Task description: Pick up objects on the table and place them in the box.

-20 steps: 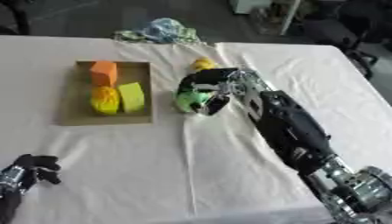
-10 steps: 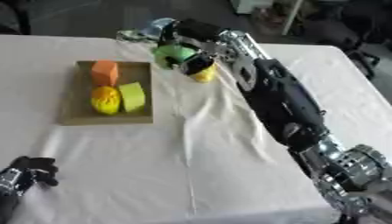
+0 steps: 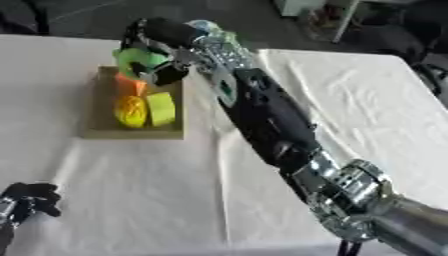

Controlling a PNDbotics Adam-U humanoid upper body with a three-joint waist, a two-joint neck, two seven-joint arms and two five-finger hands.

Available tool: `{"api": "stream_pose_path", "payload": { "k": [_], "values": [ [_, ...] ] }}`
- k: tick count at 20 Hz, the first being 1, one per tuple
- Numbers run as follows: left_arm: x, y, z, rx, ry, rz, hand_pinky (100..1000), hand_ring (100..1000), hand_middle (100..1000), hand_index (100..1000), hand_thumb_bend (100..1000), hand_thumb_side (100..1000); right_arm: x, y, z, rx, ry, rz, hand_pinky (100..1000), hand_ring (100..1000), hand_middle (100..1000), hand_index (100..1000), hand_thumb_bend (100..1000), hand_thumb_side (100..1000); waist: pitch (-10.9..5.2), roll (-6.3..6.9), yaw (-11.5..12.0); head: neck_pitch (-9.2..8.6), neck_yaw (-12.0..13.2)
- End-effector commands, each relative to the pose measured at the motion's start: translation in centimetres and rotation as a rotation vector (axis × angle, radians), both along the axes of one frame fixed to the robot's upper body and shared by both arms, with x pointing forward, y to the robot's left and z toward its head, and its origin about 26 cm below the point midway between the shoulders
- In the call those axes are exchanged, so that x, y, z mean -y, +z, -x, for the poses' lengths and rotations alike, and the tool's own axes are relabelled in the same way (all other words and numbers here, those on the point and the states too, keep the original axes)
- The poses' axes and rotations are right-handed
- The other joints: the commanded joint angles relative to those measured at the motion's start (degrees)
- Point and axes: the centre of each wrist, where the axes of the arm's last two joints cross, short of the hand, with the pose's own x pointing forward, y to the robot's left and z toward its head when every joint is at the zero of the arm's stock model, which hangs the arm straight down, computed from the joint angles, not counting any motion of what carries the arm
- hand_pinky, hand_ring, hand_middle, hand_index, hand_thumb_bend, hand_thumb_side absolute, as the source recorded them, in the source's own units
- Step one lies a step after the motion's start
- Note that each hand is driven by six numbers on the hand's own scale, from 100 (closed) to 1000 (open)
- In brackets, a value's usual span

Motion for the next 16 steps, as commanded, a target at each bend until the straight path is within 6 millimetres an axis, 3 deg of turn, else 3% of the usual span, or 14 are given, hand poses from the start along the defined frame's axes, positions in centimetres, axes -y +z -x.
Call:
{"api": "stream_pose_path", "payload": {
  "k": [1, 6, 9, 11, 15, 16],
  "values": [
    [0.1, 0.8, -0.3, 0.024, -0.023, -0.01, 800, 529, 578, 724, 100, 1000, -0.2, -0.2, -0.2, 0.015, -0.056, -0.006, 483, 552, 622, 806, 100, 100, 0.21, -0.33, 0.2, -0.19, -0.7],
    [0.2, 0.7, -0.3, 0.02, -0.028, -0.009, 800, 529, 578, 724, 100, 1000, 0.3, -2.0, -0.4, 0.026, -0.147, -0.011, 555, 595, 707, 879, 100, 100, 0.07, -0.47, 0.2, -0.19, -0.8],
    [0.2, 0.7, -0.3, 0.019, -0.03, -0.01, 800, 528, 577, 724, 100, 1000, 0.3, -2.8, -0.4, 0.041, -0.16, 0.003, 610, 669, 795, 948, 100, 100, 0.09, -0.5, 0.1, -0.19, -0.8],
    [0.2, 0.7, -0.3, 0.02, -0.03, -0.011, 800, 528, 577, 724, 100, 1000, 0.2, -3.1, -0.4, 0.042, -0.163, 0.021, 659, 742, 850, 981, 100, 211, 0.16, -0.47, 0.0, -0.19, -0.7],
    [0.2, 0.8, -0.3, 0.022, -0.026, -0.012, 800, 528, 577, 724, 100, 1000, 0.2, -3.5, -0.3, 0.023, -0.15, 0.019, 750, 841, 921, 1000, 100, 537, 0.28, -0.37, -0.2, -0.19, -0.6],
    [0.1, 0.8, -0.3, 0.022, -0.026, -0.012, 800, 527, 577, 724, 100, 1000, 0.2, -3.6, -0.3, 0.013, -0.138, 0.024, 809, 898, 951, 1000, 100, 617, 0.29, -0.36, -0.3, -0.19, -0.6]
  ]
}}
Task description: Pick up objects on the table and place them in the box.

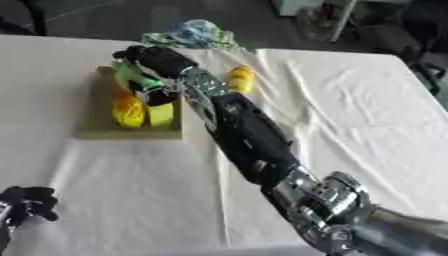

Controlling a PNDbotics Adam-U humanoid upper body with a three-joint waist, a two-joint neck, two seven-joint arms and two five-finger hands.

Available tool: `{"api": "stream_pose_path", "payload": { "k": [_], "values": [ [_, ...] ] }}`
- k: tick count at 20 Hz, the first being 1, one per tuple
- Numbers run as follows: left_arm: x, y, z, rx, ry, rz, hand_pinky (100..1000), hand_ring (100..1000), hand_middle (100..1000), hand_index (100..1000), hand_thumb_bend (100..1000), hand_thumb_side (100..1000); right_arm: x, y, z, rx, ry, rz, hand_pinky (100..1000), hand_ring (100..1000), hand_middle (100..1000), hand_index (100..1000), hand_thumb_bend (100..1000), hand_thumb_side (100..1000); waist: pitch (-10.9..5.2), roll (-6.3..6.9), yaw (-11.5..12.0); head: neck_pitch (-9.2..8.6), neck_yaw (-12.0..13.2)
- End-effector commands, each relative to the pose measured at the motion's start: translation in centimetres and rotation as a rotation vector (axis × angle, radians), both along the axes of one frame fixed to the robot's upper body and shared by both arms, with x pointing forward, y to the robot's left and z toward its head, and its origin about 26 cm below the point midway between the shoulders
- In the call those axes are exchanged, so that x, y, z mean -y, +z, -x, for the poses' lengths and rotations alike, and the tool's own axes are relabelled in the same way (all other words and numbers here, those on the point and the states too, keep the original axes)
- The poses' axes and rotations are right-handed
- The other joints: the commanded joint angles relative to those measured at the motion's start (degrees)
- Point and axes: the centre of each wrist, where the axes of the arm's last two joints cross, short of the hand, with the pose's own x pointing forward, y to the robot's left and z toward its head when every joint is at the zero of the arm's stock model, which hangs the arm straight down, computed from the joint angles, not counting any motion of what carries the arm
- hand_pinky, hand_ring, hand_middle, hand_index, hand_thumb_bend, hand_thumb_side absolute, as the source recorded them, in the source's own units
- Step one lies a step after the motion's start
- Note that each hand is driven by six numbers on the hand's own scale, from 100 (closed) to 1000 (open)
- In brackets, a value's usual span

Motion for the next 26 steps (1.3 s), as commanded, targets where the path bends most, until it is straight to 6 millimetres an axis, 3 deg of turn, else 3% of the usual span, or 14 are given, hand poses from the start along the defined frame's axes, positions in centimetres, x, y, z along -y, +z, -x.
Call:
{"api": "stream_pose_path", "payload": {
  "k": [1, 8, 11, 13, 16, 19, 21, 24, 26],
  "values": [
    [-0.1, 0.8, -0.2, 0.027, -0.006, -0.01, 800, 527, 576, 724, 100, 1000, -0.1, 0.9, -0.2, 0.002, 0.032, 0.005, 859, 941, 974, 1000, 100, 670, 0.25, -0.29, -0.2, -0.19, 0.0],
    [-0.3, 0.7, -0.2, 0.028, 0.002, -0.014, 800, 526, 576, 724, 100, 1000, 0.2, 1.5, -0.3, -0.059, 0.091, 0.071, 959, 1000, 1000, 1000, 100, 739, 0.38, -0.29, -0.7, -0.19, 0.1],
    [-0.4, 0.7, -0.1, 0.027, 0.007, -0.015, 800, 526, 576, 724, 100, 1000, 0.8, 2.6, -0.4, -0.066, 0.093, 0.059, 955, 1000, 1000, 1000, 100, 727, 0.36, -0.32, -0.9, -0.19, 0.1],
    [-0.6, 0.6, 0.0, 0.022, 0.015, -0.016, 800, 526, 576, 724, 100, 1000, 1.5, 4.0, -0.6, -0.045, 0.084, 0.034, 910, 962, 1000, 1000, 100, 651, 0.17, -0.27, -1.5, -0.19, 0.5],
    [-0.9, 0.4, 0.1, 0.018, 0.028, -0.021, 800, 526, 575, 724, 100, 1000, 4.7, 6.9, -1.1, 0.05, 0.033, -0.06, 894, 950, 995, 1000, 100, 550, -0.03, -0.44, -2.4, -0.19, 1.0],
    [-1.1, 0.3, 0.3, 0.016, 0.036, -0.026, 800, 525, 575, 724, 100, 1000, 8.3, 7.9, -1.6, 0.081, -0.048, -0.132, 881, 941, 988, 1000, 100, 457, -0.06, -0.52, -3.0, -0.19, 1.3],
    [-1.3, 0.3, 0.3, 0.016, 0.043, -0.029, 800, 525, 575, 724, 100, 1000, 10.9, 7.6, -2.1, 0.045, -0.123, -0.163, 877, 938, 981, 1000, 100, 406, -0.04, -0.47, -3.3, -0.19, 1.5],
    [-1.5, 0.3, 0.4, 0.015, 0.052, -0.032, 801, 525, 575, 724, 100, 1000, 15.0, 5.9, -2.4, -0.062, -0.25, -0.176, 885, 945, 984, 1000, 100, 249, -0.09, -0.48, -3.8, -0.19, 1.6],
    [-1.5, 0.2, 0.5, 0.013, 0.054, -0.033, 801, 525, 575, 724, 100, 1000, 17.0, 4.5, -2.5, -0.142, -0.332, -0.162, 887, 948, 985, 1000, 100, 233, -0.12, -0.49, -4.0, -0.19, 1.7]
  ]
}}
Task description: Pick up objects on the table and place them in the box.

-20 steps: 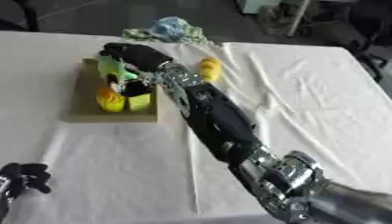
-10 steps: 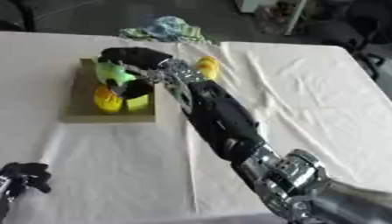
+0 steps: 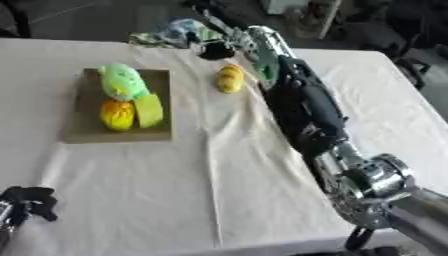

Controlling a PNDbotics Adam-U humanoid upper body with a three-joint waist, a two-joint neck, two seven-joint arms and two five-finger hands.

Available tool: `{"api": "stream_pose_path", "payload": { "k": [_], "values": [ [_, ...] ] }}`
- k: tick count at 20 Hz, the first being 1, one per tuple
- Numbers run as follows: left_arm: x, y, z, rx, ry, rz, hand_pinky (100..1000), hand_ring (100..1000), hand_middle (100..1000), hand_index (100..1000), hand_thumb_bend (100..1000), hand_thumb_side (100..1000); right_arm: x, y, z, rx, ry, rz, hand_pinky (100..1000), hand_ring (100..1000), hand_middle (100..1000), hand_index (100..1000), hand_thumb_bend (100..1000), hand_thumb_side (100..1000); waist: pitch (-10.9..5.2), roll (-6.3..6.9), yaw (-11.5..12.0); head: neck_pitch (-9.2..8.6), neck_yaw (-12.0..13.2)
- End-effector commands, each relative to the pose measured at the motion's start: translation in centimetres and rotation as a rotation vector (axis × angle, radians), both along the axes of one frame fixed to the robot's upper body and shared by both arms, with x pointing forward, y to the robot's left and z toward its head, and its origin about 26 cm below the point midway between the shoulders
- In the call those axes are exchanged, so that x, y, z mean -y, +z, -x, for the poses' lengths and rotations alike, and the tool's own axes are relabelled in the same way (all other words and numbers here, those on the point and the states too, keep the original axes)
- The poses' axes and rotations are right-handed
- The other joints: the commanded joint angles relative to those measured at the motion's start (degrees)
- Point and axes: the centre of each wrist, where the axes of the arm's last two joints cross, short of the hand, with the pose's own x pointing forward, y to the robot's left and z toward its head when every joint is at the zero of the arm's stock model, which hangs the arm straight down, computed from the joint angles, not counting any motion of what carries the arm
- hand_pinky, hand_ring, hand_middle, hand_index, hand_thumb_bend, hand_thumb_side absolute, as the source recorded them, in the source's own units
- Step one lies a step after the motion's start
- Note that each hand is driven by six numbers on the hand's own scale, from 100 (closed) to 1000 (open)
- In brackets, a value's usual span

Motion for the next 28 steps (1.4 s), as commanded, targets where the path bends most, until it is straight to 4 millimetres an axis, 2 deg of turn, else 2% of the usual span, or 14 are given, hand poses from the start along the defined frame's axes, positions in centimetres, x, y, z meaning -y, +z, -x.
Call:
{"api": "stream_pose_path", "payload": {
  "k": [1, 6, 8, 12, 19, 28],
  "values": [
    [-0.6, 0.6, 0.0, 0.02, 0.009, -0.022, 801, 525, 575, 724, 100, 1000, 3.4, -0.1, -0.4, -0.088, -0.143, 0.005, 890, 951, 986, 1000, 100, 250, -0.26, -0.27, -0.2, -0.19, 0.3],
    [-0.6, 0.7, 0.0, 0.023, 0.011, -0.021, 802, 524, 575, 725, 100, 1000, 3.6, -3.4, -0.4, -0.274, -0.249, 0.032, 899, 964, 984, 1000, 100, 432, -0.17, -0.07, -0.5, -0.19, 0.5],
    [-0.6, 0.7, 0.0, 0.023, 0.013, -0.022, 802, 524, 575, 724, 100, 1000, 3.7, -4.3, -0.3, -0.329, -0.251, 0.043, 900, 967, 986, 1000, 100, 463, -0.14, -0.03, -0.5, -0.19, 0.5],
    [-0.6, 0.7, -0.1, 0.025, 0.009, -0.02, 802, 523, 575, 724, 100, 1000, 3.6, -5.3, -0.2, -0.361, -0.292, 0.07, 902, 971, 990, 1000, 100, 469, 0.0, 0.07, -0.4, -0.19, 0.5],
    [-0.6, 0.9, -0.1, 0.03, 0.009, -0.022, 802, 522, 575, 724, 100, 1000, 3.3, -6.2, 0.0, -0.269, -0.418, 0.079, 895, 967, 986, 1000, 100, 438, 0.4, 0.15, -0.2, -0.19, 0.3],
    [-0.6, 1.5, -0.5, 0.055, 0.001, -0.032, 803, 521, 575, 725, 100, 1000, 2.2, -6.6, 0.0, -0.24, -0.405, 0.04, 884, 957, 974, 1000, 100, 480, 1.73, 0.01, 1.2, -0.19, -0.8]
  ]
}}
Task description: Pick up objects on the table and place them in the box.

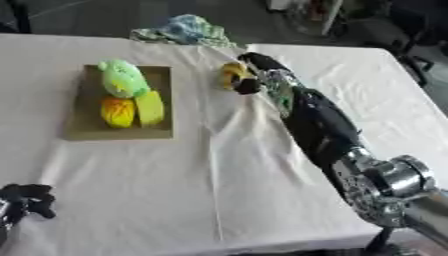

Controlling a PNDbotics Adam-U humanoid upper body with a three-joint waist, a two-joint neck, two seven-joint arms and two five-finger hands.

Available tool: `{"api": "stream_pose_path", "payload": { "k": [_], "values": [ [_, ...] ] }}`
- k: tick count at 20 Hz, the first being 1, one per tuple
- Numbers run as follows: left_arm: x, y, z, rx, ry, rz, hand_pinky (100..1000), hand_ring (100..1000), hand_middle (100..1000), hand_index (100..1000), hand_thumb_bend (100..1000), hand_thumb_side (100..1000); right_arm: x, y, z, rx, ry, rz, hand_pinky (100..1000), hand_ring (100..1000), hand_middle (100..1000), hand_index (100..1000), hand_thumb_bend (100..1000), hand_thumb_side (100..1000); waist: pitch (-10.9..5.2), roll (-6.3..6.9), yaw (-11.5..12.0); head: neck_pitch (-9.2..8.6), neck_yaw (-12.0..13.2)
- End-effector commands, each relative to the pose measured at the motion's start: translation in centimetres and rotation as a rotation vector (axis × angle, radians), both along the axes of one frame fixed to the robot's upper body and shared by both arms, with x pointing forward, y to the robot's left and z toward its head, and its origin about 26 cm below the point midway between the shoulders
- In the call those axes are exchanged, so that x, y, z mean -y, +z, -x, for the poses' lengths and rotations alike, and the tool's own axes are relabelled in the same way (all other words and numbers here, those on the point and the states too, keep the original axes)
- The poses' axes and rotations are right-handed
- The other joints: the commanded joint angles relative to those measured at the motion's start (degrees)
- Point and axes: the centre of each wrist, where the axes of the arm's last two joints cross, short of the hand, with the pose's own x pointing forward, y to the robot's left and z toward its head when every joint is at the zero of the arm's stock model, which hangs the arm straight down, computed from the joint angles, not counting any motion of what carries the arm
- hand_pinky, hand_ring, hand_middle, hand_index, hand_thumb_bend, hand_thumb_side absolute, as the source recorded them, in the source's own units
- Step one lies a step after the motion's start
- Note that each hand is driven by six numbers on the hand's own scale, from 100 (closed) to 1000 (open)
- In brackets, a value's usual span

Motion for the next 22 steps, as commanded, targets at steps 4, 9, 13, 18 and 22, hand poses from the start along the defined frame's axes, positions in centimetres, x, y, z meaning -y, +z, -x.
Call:
{"api": "stream_pose_path", "payload": {
  "k": [4, 9, 13, 18, 22],
  "values": [
    [-0.5, 1.1, -0.2, 0.036, -0.006, -0.033, 803, 520, 575, 725, 100, 1000, 0.2, 0.8, -0.2, 0.028, -0.024, 0.0, 874, 944, 954, 1000, 100, 427, 0.85, -0.18, 0.5, -0.19, -1.0],
    [-0.5, 1.2, -0.3, 0.04, -0.006, -0.037, 803, 520, 575, 725, 100, 1000, 0.0, 0.1, 0.0, 0.041, -0.054, 0.009, 791, 818, 796, 943, 100, 181, 1.38, -0.3, 0.6, -0.19, -1.4],
    [-0.5, 1.3, -0.3, 0.042, -0.007, -0.038, 803, 519, 574, 725, 100, 1000, -0.3, -0.2, 0.1, 0.123, -0.087, 0.027, 659, 621, 533, 745, 100, 100, 1.58, -0.32, 0.6, -0.19, -1.7],
    [-0.5, 1.2, -0.3, 0.04, -0.006, -0.037, 803, 519, 575, 725, 100, 1000, -0.5, -0.7, 0.3, 0.22, -0.116, 0.044, 615, 567, 444, 639, 100, 100, 1.59, -0.34, 0.6, -0.19, -1.7],
    [-0.6, 1.1, -0.2, 0.036, -0.001, -0.034, 804, 519, 574, 725, 100, 1000, -0.7, 1.7, -0.1, 0.45, -0.138, 0.034, 480, 448, 202, 367, 100, 100, 1.3, -0.27, 0.2, -0.19, -1.6]
  ]
}}
